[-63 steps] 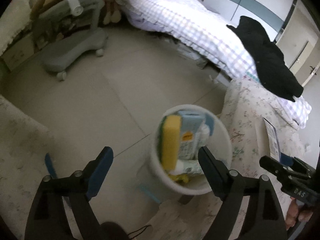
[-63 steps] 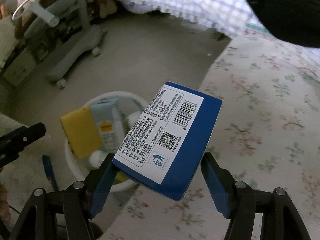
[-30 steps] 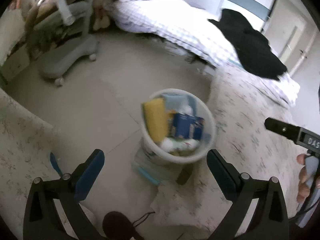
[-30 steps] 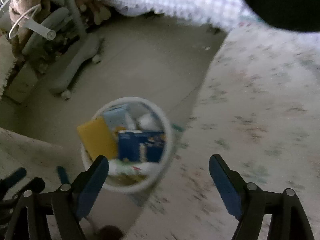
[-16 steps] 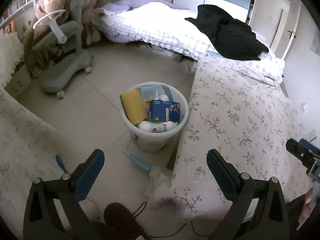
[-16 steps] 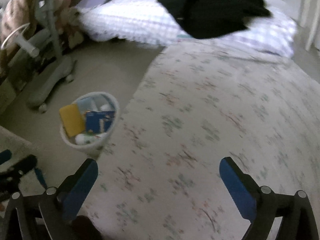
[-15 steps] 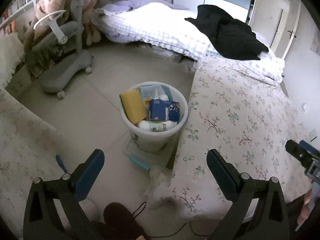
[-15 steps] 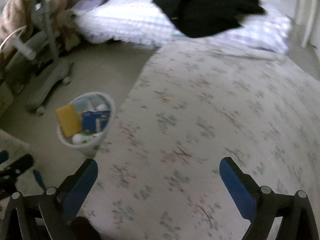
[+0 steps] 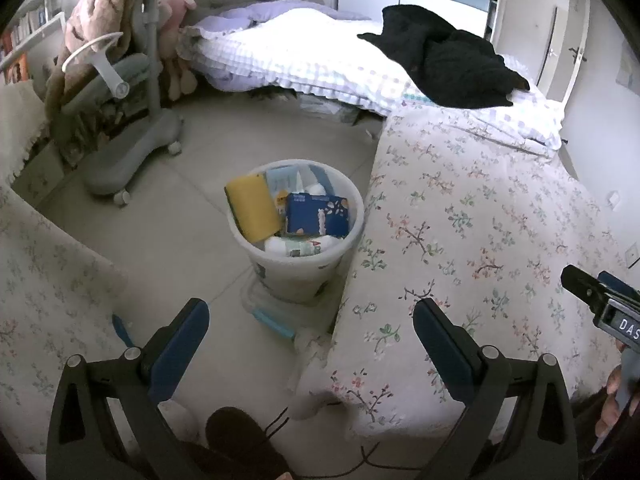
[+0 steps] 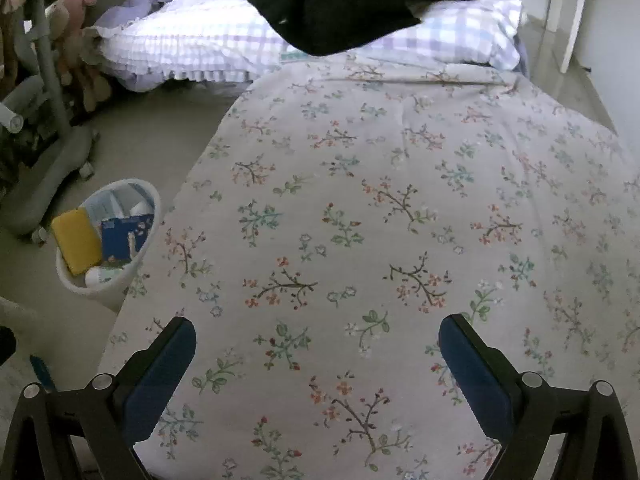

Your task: Collect trash

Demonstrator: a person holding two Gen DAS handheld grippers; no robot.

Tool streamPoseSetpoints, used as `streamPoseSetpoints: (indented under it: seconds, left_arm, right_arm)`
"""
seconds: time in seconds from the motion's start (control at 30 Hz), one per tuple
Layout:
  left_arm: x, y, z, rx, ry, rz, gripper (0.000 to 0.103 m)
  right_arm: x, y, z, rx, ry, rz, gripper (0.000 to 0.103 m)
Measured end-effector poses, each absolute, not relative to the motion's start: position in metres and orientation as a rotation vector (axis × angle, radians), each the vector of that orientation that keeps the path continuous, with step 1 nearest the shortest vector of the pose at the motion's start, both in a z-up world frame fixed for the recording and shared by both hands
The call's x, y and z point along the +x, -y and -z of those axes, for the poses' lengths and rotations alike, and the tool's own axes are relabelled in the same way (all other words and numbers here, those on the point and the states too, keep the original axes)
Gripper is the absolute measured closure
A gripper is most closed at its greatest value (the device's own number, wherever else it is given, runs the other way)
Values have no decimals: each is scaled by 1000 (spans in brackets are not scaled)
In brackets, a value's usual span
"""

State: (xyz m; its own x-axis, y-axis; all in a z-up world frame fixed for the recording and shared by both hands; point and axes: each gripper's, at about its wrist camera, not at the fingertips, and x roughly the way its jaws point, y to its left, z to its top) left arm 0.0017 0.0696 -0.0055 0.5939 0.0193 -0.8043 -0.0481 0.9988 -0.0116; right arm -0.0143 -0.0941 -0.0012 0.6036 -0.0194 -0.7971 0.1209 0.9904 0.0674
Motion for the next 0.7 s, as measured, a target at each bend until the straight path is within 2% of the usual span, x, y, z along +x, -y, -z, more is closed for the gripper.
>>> streamPoseSetpoints:
  seconds: [0.7]
  left_arm:
    - [0, -66, -1, -32, -905, -31, 0]
  right_arm:
    - [-16, 90, -2, 136, -902, 76, 3]
